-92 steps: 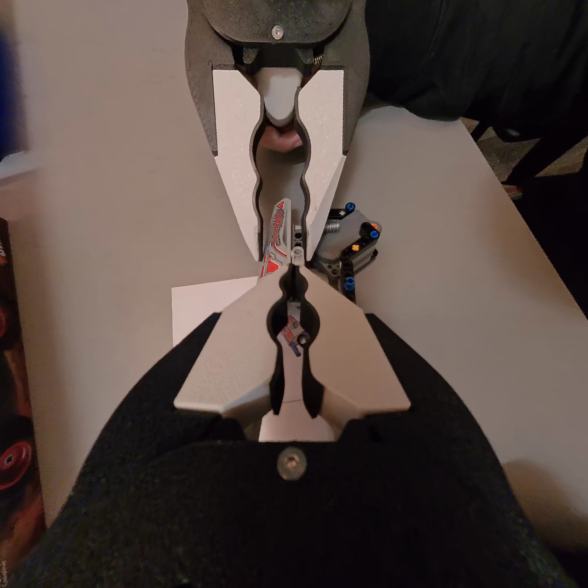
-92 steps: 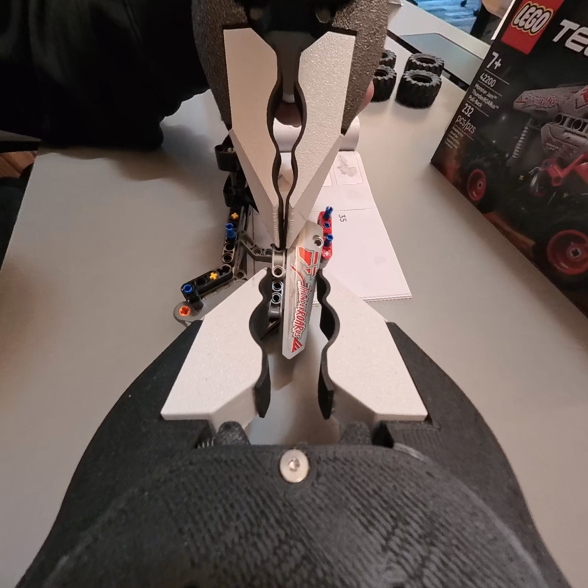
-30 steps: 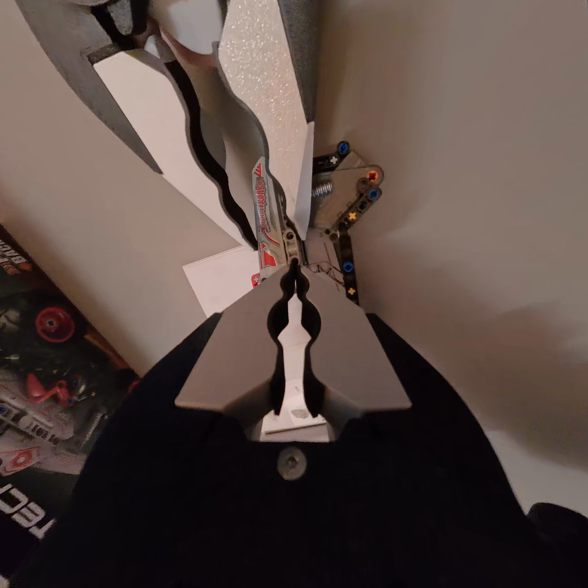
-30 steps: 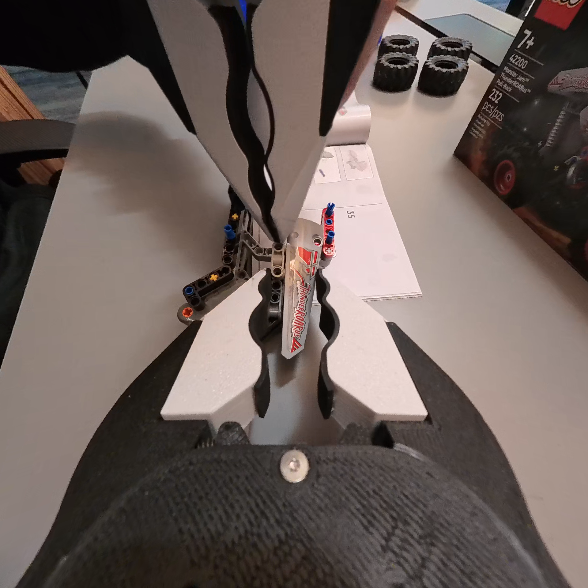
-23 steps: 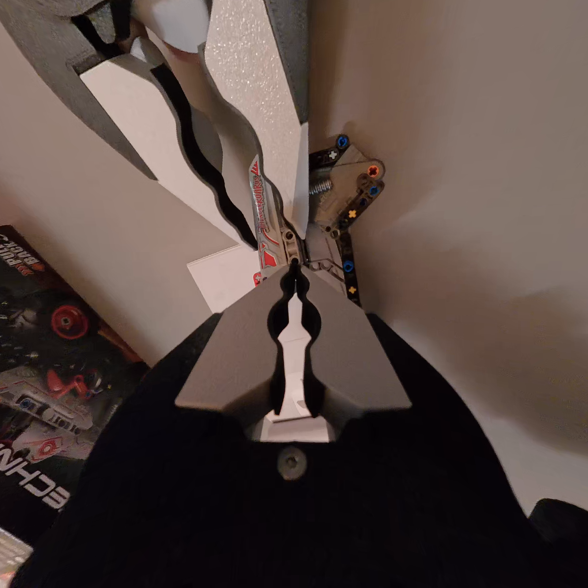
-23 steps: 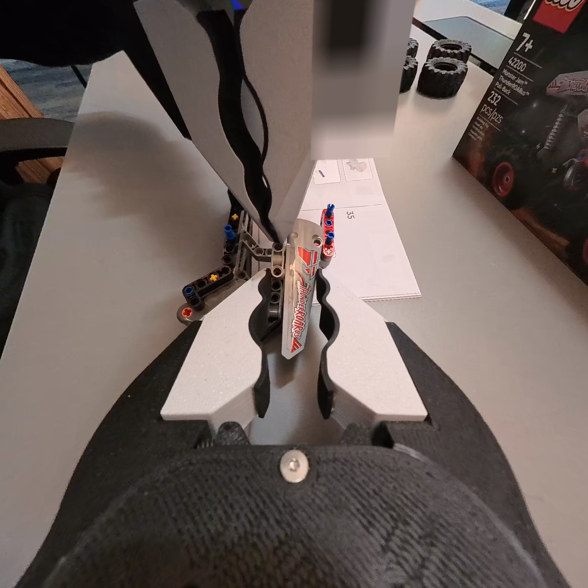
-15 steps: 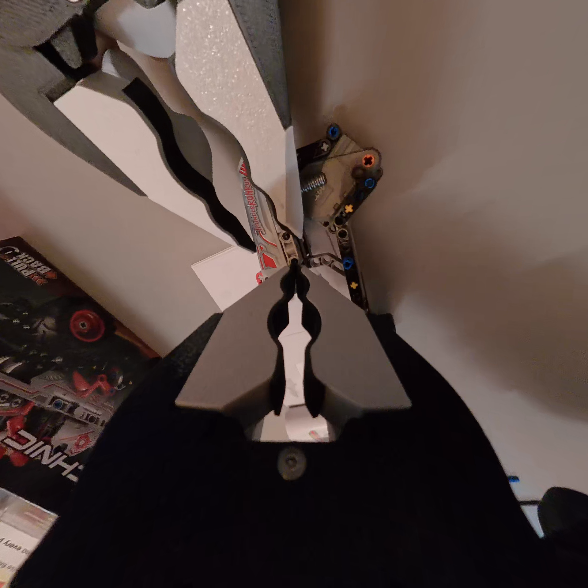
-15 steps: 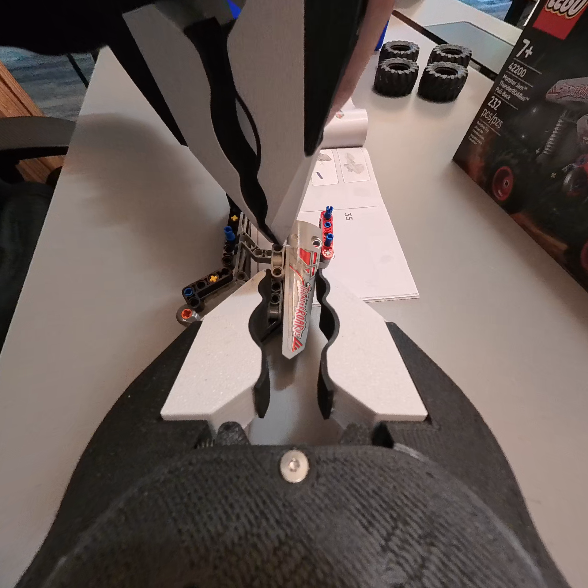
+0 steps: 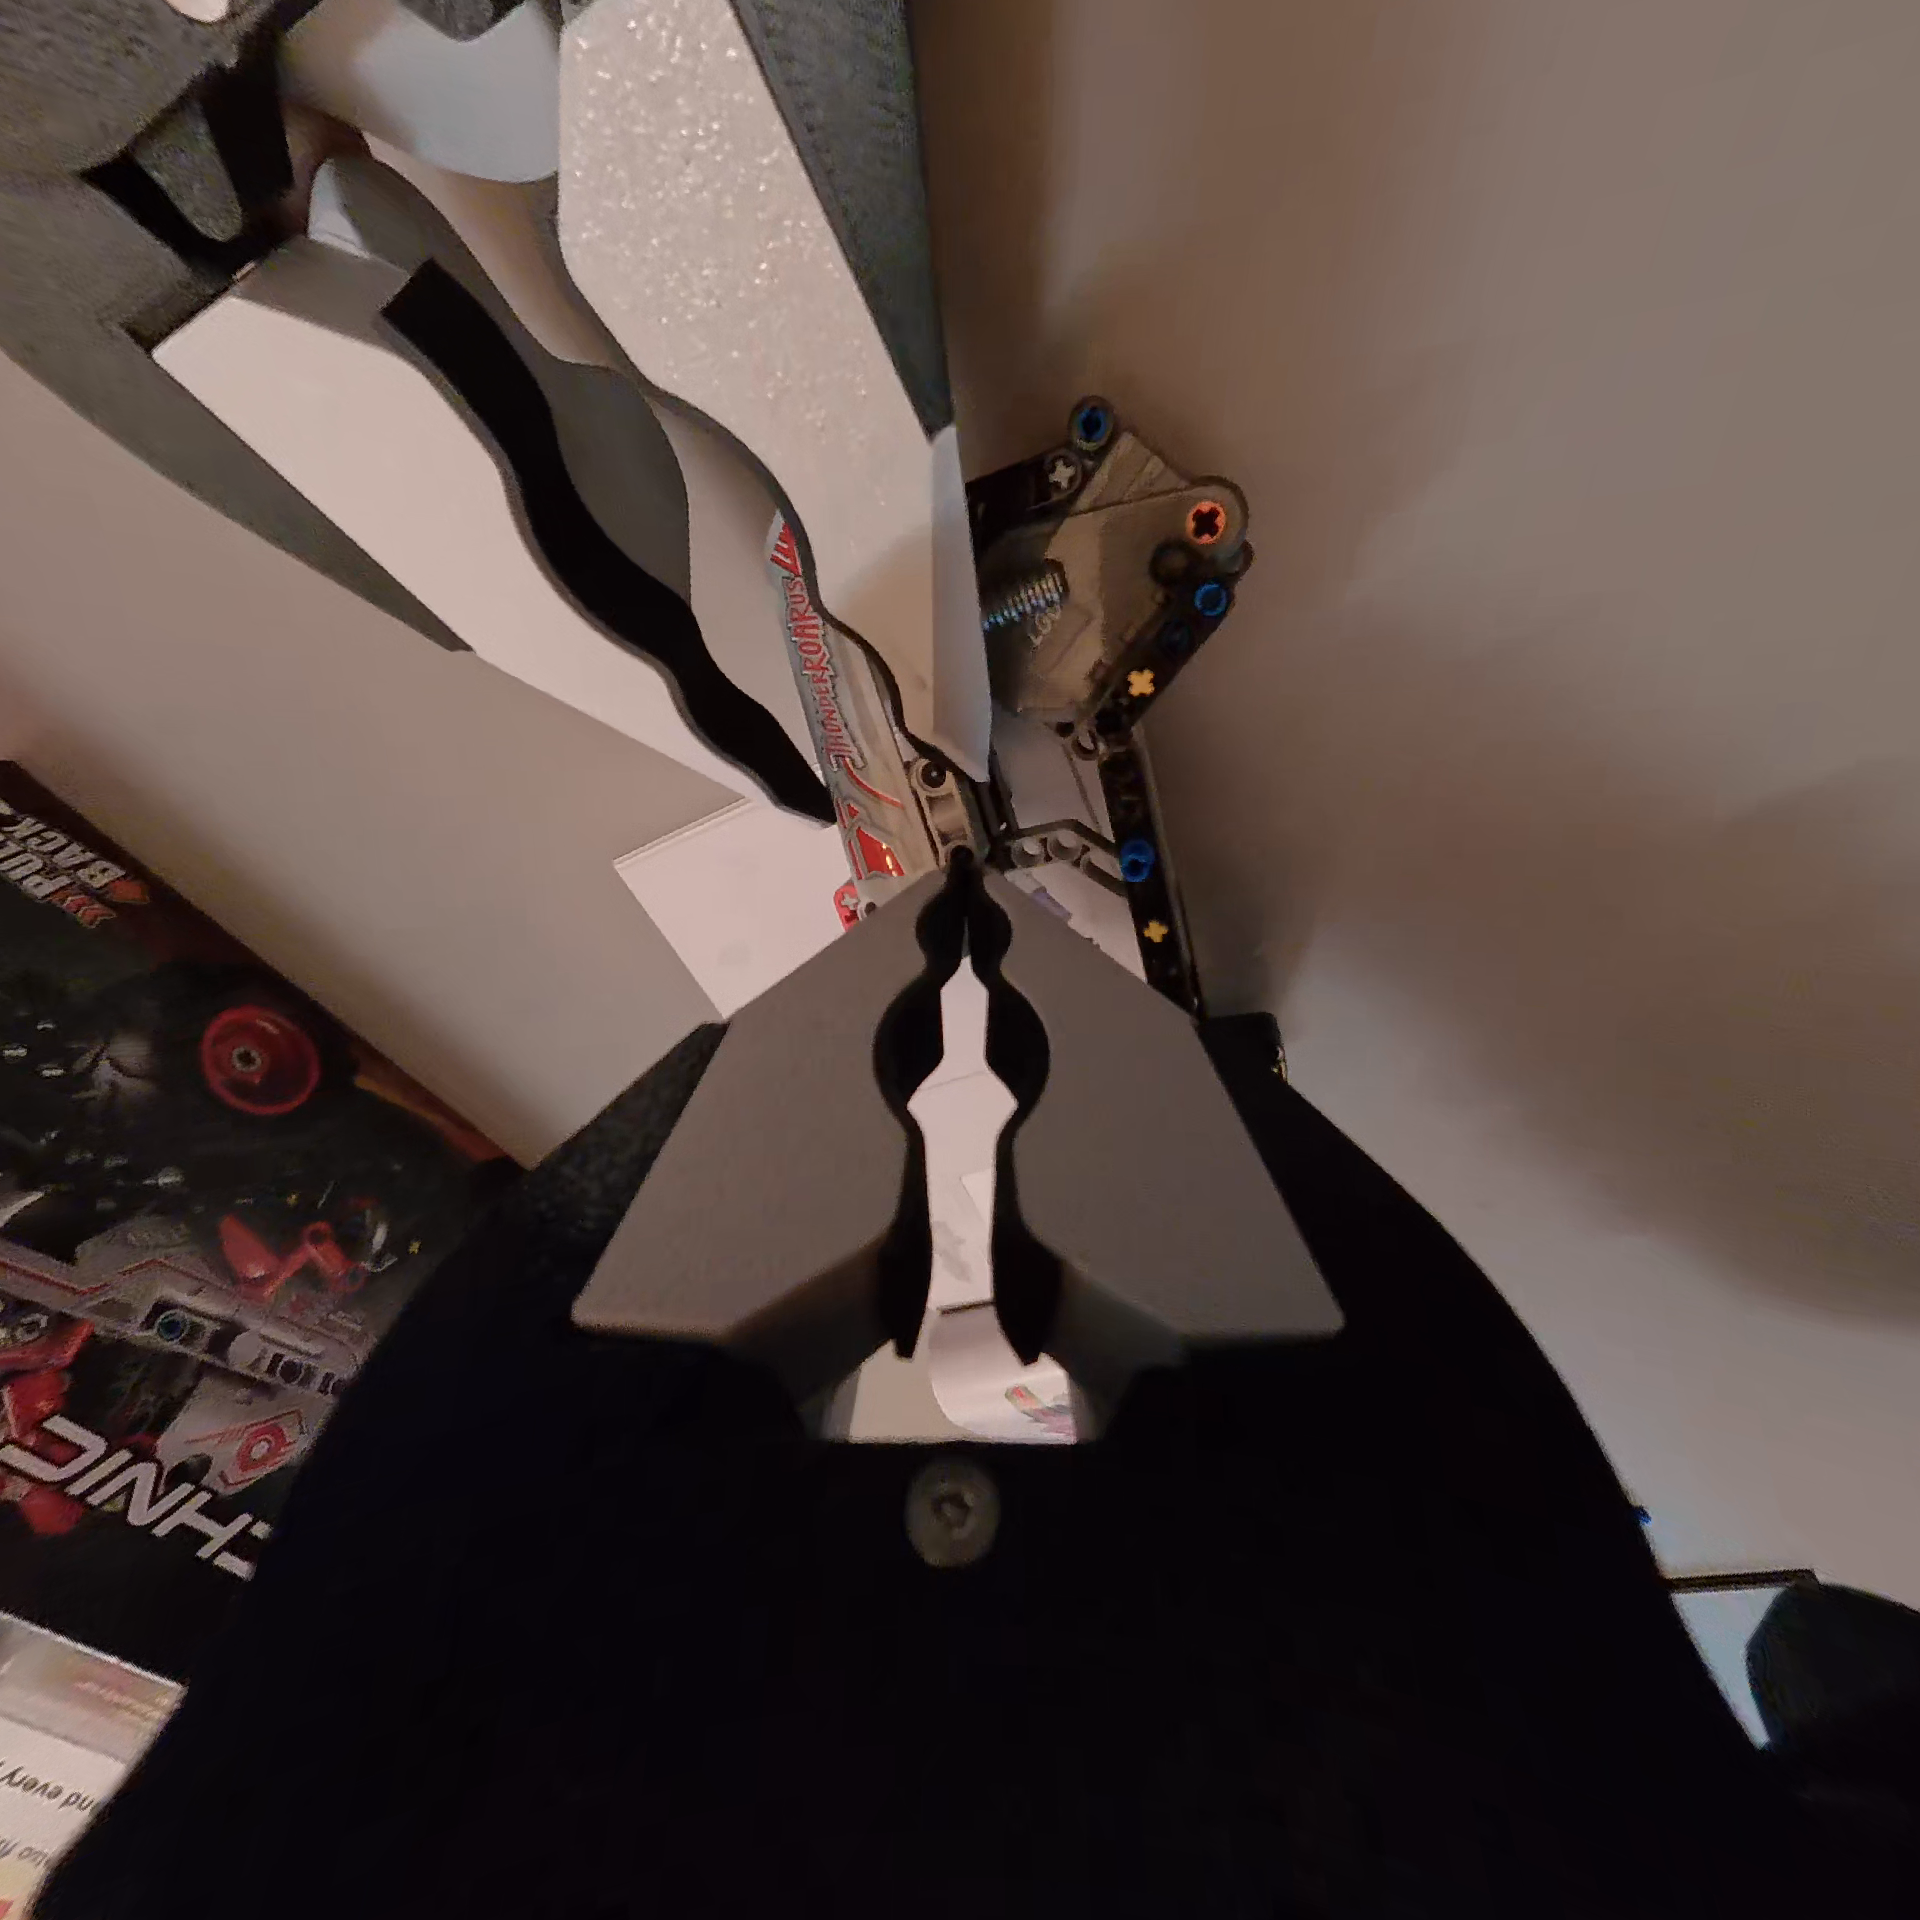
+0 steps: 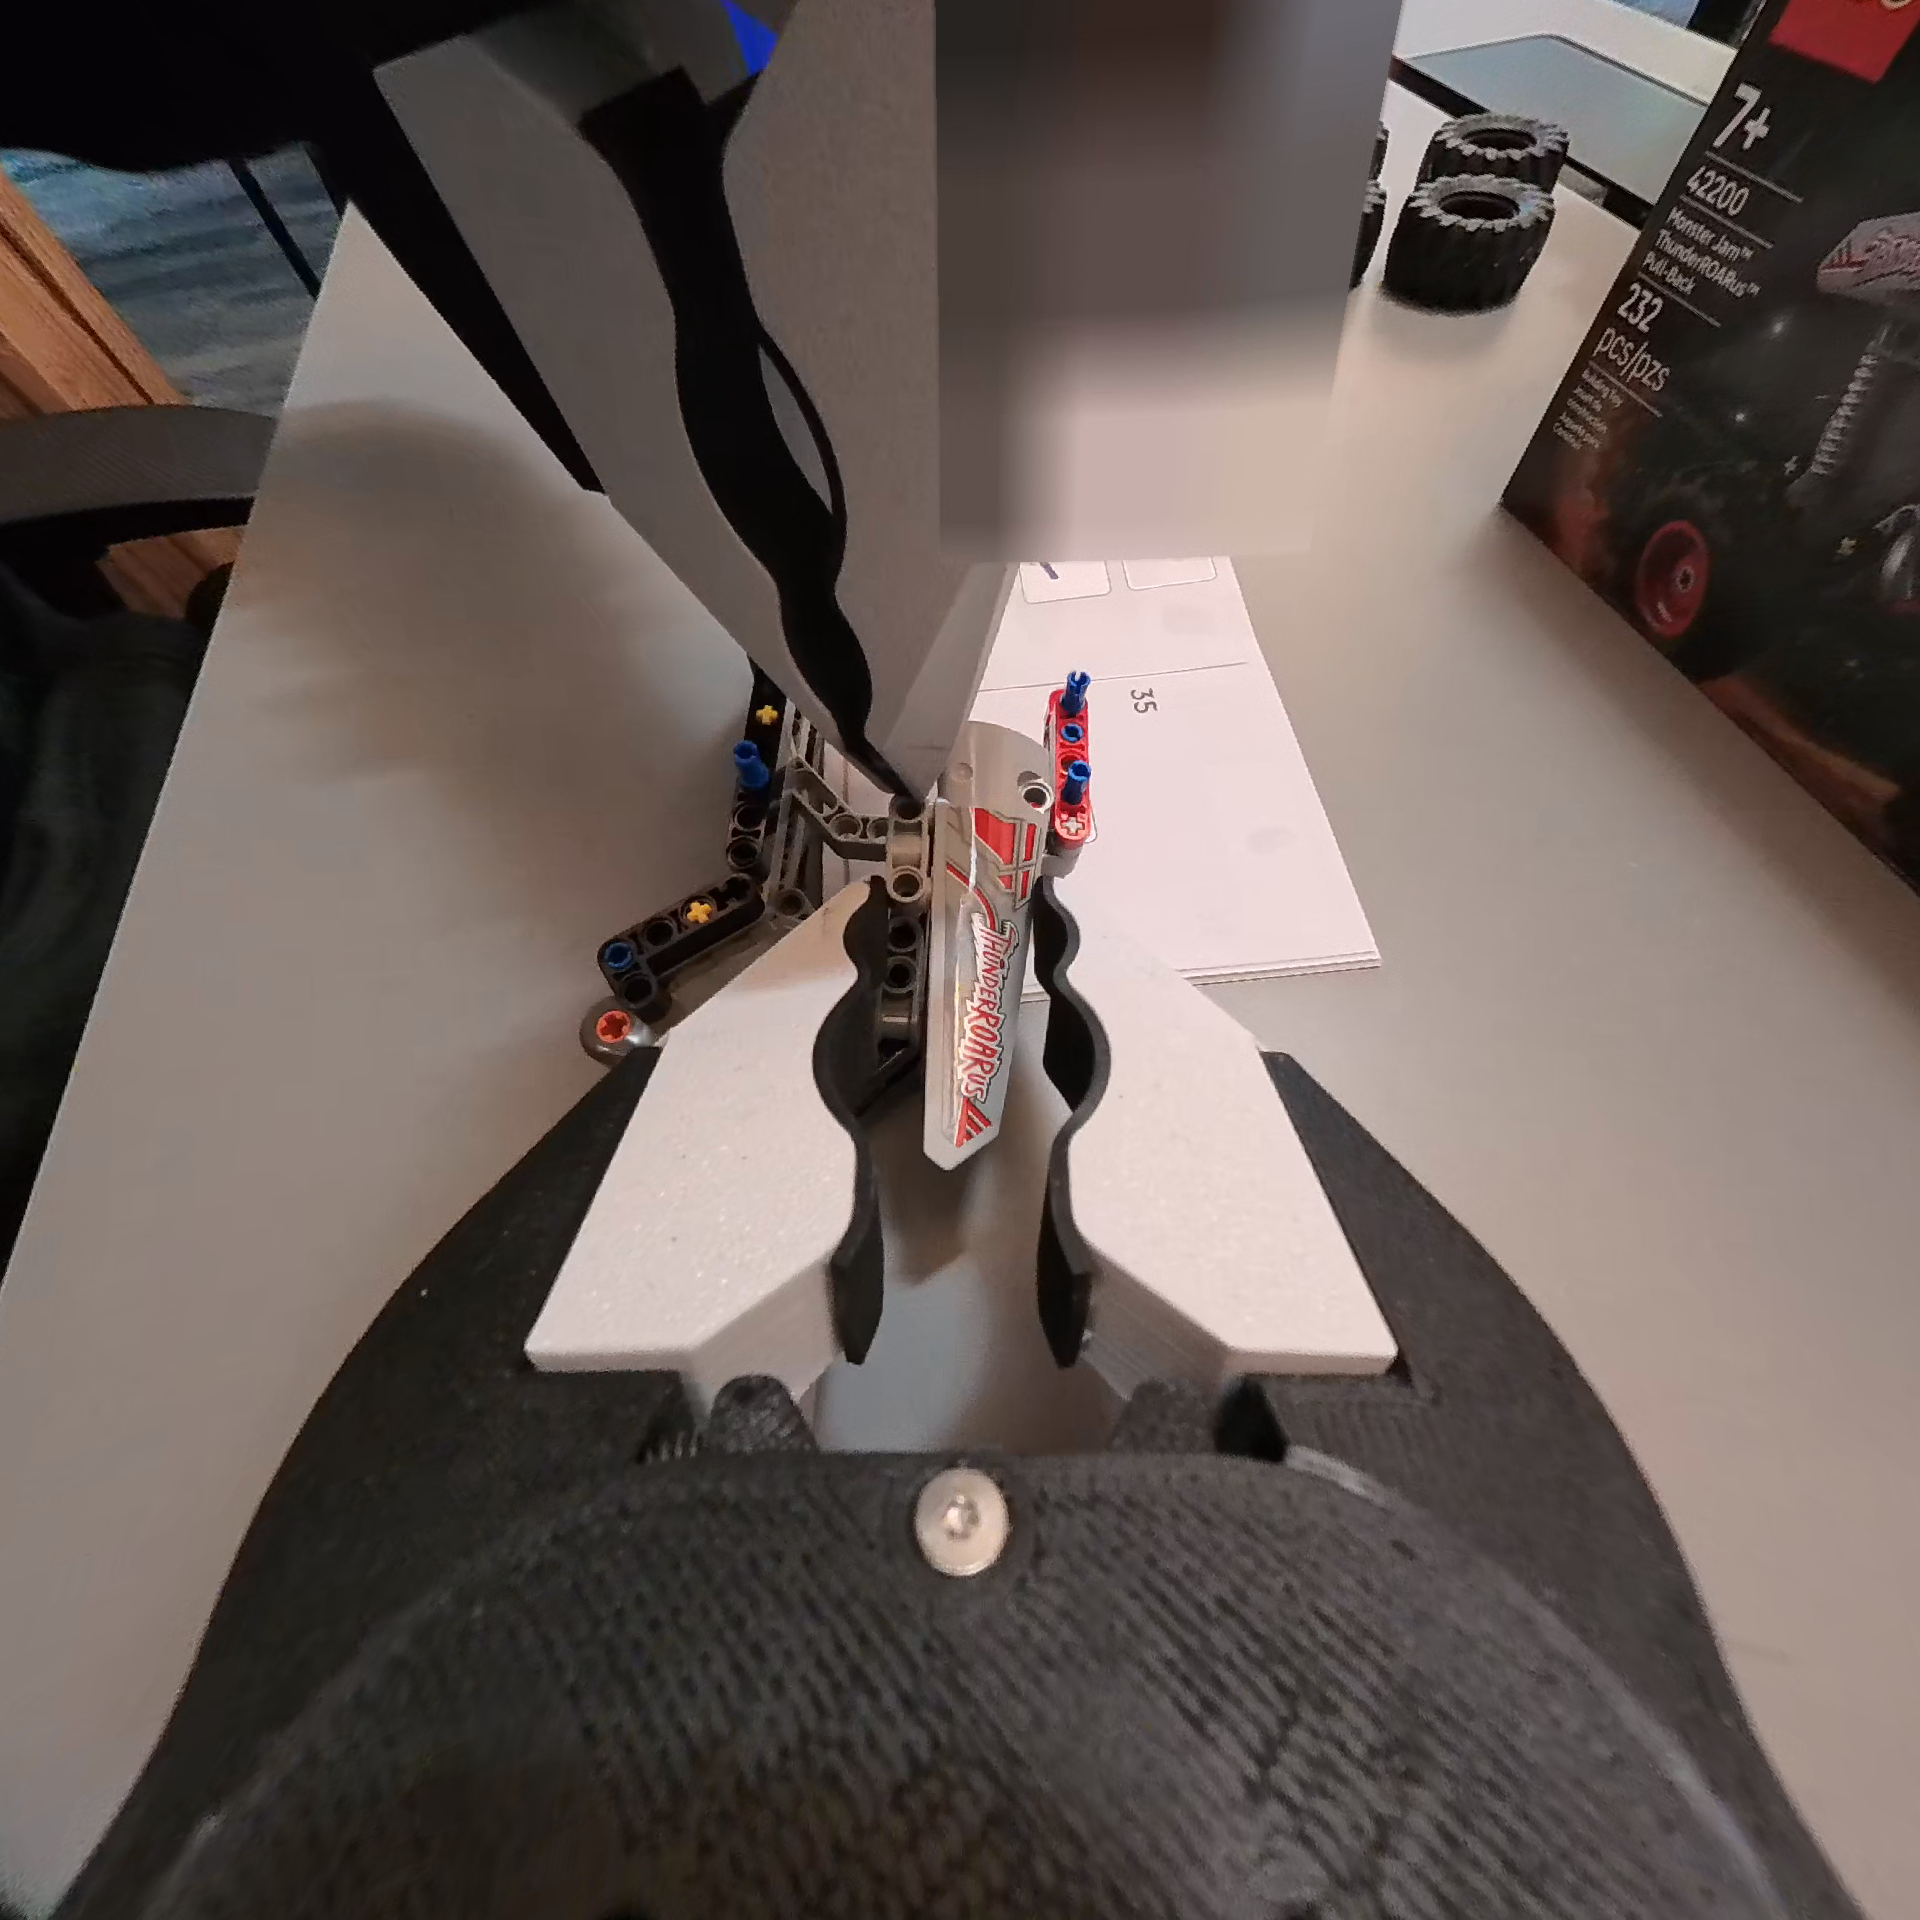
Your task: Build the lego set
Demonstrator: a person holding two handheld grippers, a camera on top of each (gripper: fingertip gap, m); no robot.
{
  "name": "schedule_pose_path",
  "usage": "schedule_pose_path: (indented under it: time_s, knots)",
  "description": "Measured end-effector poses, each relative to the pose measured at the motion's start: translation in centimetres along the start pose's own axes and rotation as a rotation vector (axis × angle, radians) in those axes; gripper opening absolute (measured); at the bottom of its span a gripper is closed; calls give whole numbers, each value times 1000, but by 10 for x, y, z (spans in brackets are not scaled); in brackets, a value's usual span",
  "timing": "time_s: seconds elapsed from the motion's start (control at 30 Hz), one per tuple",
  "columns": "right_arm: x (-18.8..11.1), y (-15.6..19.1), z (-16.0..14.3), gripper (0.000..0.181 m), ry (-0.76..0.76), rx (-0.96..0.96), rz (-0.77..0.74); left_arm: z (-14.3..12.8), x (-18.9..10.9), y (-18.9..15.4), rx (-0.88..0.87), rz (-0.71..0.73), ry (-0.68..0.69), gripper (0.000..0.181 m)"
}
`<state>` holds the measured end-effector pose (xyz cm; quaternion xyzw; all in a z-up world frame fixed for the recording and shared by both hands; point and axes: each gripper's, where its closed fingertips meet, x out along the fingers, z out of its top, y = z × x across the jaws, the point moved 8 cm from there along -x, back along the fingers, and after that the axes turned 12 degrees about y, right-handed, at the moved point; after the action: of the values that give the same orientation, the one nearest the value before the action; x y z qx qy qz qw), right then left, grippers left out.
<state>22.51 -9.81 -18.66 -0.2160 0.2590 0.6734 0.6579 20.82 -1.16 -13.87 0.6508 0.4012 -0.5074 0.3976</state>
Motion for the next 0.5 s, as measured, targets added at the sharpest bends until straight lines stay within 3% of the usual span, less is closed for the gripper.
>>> schedule_pose_path:
  time_s: [0.2,0.5]
  knots:
    - [0,1,0,25,0,-10,-13,1,-1,-2,-27,22,7,0]
    - [-2,2,0,25,-6,-19,-1,-2,-3,-4,-108,6,-132,0]
